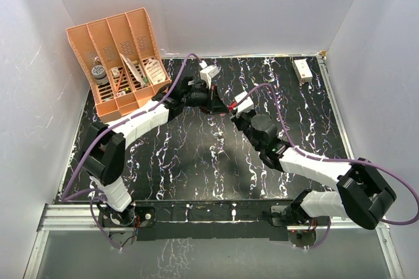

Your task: Put the keys on the keyring

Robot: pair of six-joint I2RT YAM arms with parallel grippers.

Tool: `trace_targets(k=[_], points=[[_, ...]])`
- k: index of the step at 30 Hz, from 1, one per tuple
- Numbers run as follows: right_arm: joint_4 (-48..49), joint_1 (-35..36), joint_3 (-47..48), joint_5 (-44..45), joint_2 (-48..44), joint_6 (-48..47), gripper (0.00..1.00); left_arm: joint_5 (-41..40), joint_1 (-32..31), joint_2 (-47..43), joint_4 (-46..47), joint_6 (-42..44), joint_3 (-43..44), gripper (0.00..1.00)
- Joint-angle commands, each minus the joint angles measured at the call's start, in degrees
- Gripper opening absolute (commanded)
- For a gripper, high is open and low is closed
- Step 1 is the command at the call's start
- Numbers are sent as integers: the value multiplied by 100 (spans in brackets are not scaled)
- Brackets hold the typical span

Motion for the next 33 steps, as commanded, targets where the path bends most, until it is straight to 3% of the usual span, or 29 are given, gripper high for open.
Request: trace_targets(k=[1, 8, 14, 20, 33], points=[[622, -30, 38, -241, -227, -79, 0, 408, -26, 34, -312, -45, 233, 0], [422, -23, 118, -290, -253, 30, 0, 381, -28, 90, -406, -37, 297, 0], [91, -23, 263, -413, -292, 189, 10, 479, -19, 163, -368, -143, 303, 0], [-90, -23, 287, -389, -414, 297, 17, 1020, 78, 231, 390, -669, 41, 0], [-630, -25, 561, -301, -376, 467, 20, 1706, 260, 405, 995, -1446, -2, 0]])
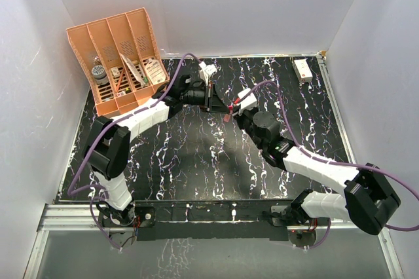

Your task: Put the keys on the keyring

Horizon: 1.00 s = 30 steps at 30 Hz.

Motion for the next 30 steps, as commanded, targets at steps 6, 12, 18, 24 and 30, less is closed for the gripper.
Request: trace_targets(k=[6, 12, 18, 24, 30], points=[[-401, 45, 586, -146, -59, 306, 20, 808, 182, 125, 1054, -1049, -241, 0], [-689, 34, 782, -157, -10, 415, 21, 984, 277, 207, 1769, -1686, -468, 0], [-807, 13, 914, -167, 35, 491, 21, 1146, 373, 377, 2153, -2111, -563, 0], [-857, -14, 994, -199, 68, 504, 21, 1110, 428, 490, 2021, -2131, -589, 0], [-880, -45, 1063, -277, 164, 545, 21, 1157, 470, 652, 2419, -2462, -666, 0]])
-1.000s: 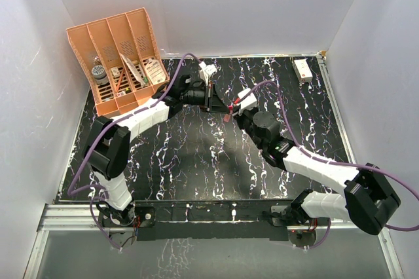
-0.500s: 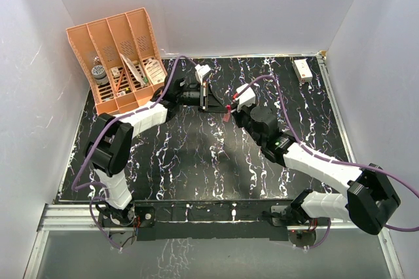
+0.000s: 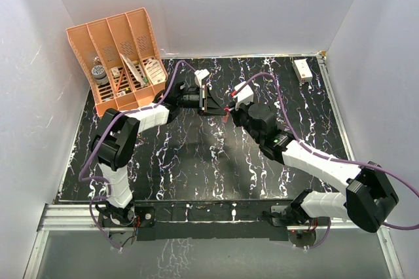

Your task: Put the keys on the keyring

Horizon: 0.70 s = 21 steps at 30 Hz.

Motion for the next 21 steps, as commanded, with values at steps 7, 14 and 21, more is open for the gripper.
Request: trace_targets(k=[7, 14, 21], points=[[228, -132, 377, 55, 59, 160, 20, 302, 87, 69, 750, -662, -82, 0], [-53, -444, 476, -126, -206, 641, 22, 391, 168, 222, 1630, -1312, -216, 0], [-354, -978, 585, -1096, -385, 1248, 38, 354, 169, 26, 678, -455, -103, 0]])
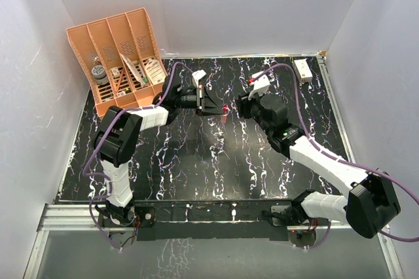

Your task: Put the keys on the keyring

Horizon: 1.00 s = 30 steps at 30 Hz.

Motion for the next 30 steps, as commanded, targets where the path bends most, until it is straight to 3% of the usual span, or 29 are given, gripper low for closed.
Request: trace_targets(k=[1, 5, 15, 18, 26, 30], points=[[-7, -385, 361, -977, -229, 621, 41, 151, 29, -302, -473, 560, 90, 0], [-23, -715, 431, -1925, -145, 1026, 44, 266, 27, -355, -492, 749, 40, 0], [-77, -939, 590, -3277, 302, 1344, 45, 790, 30, -280, 378, 519, -83, 0], [-35, -997, 590, -3494, 413, 1428, 45, 992, 28, -122, 1112, 71, -118, 0], [161, -1082, 522, -3767, 419, 1479, 44, 1262, 29, 596, 4138, -2044, -75, 0], [208, -1102, 495, -3865, 373, 1484, 42, 1267, 29, 962, 5176, -3028, 24, 0]])
